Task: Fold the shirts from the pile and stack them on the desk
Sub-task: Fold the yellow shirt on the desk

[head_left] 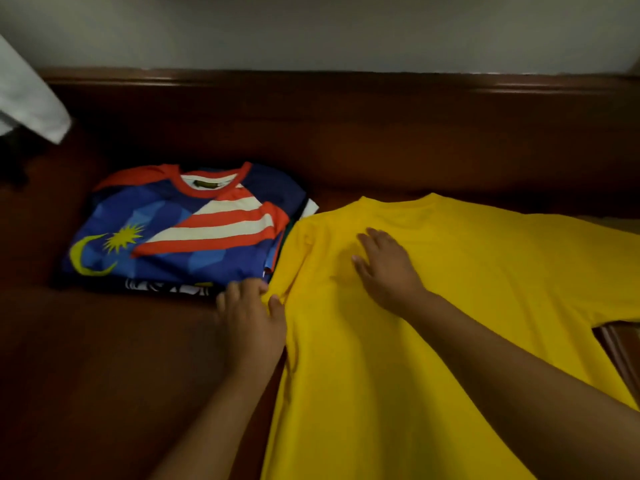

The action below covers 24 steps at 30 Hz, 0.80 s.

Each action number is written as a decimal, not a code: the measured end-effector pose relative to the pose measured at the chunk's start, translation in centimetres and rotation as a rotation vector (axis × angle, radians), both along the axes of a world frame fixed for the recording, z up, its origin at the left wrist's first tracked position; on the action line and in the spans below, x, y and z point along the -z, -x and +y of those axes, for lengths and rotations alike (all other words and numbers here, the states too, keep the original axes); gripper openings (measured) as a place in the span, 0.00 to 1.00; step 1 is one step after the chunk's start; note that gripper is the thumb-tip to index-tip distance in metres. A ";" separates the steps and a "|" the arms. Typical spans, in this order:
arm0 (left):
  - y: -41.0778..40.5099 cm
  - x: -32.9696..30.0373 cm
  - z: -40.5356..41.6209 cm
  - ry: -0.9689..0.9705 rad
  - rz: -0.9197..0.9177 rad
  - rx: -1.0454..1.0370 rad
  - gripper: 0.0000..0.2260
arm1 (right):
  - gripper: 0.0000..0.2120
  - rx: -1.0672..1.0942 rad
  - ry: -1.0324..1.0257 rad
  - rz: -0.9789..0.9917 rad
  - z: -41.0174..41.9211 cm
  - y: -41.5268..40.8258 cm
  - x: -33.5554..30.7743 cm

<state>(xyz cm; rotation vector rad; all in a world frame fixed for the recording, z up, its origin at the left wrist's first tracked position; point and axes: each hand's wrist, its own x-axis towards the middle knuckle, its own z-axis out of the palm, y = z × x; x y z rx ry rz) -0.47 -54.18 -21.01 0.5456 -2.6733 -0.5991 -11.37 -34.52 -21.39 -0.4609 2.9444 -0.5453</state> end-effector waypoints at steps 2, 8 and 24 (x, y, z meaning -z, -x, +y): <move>-1.7 0.7 -0.3 -0.202 -0.087 -0.195 0.12 | 0.26 -0.102 0.063 0.015 -4.0 1.4 -1.0; -2.4 2.2 -1.0 -0.327 -0.229 -0.289 0.16 | 0.26 -0.269 0.002 0.033 -9.2 4.8 -1.7; 9.6 -6.7 -10.0 -0.210 0.096 -0.162 0.16 | 0.13 -0.021 0.314 0.018 -7.9 7.0 -4.6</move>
